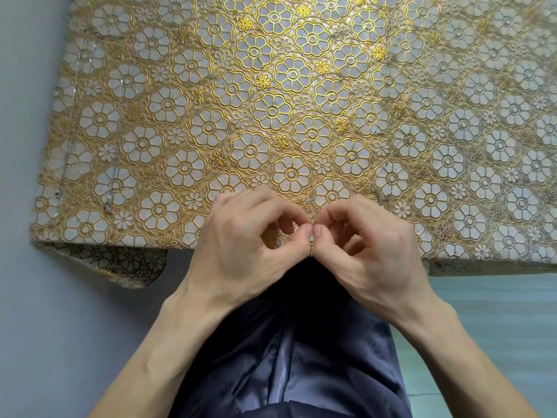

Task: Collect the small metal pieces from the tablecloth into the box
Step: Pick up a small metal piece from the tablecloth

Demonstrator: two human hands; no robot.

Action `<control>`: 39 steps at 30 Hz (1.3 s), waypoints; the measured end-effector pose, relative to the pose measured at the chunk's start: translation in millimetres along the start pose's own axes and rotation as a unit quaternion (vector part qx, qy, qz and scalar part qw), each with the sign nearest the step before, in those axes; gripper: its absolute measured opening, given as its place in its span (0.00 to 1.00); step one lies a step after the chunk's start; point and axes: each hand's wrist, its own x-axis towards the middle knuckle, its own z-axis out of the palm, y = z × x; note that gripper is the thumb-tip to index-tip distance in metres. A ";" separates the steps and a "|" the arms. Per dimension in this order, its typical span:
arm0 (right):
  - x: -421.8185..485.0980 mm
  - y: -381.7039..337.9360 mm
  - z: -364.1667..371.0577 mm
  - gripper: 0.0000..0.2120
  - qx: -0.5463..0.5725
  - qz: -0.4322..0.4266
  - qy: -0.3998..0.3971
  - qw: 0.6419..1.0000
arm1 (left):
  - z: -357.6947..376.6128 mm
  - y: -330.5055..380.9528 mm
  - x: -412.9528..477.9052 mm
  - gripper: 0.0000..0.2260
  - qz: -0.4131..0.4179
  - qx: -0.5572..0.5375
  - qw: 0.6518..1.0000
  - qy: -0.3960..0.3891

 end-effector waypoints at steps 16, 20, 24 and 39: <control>0.8 -5.4 2.5 0.03 0.030 0.034 0.008 0.999 | 2.4 2.2 1.2 0.03 -0.022 -0.033 0.999 0.023; 1.2 -4.1 0.6 0.02 0.028 0.027 0.010 0.999 | 0.4 2.5 1.0 0.03 -0.019 -0.039 0.999 0.010; 1.0 -2.6 0.4 0.02 0.013 0.008 0.005 1.000 | -0.6 3.6 1.5 0.03 -0.012 -0.035 0.999 0.006; 1.1 -2.1 -1.0 0.04 -0.012 -0.017 -0.007 1.000 | -1.1 4.1 1.8 0.01 -0.033 -0.058 0.998 0.005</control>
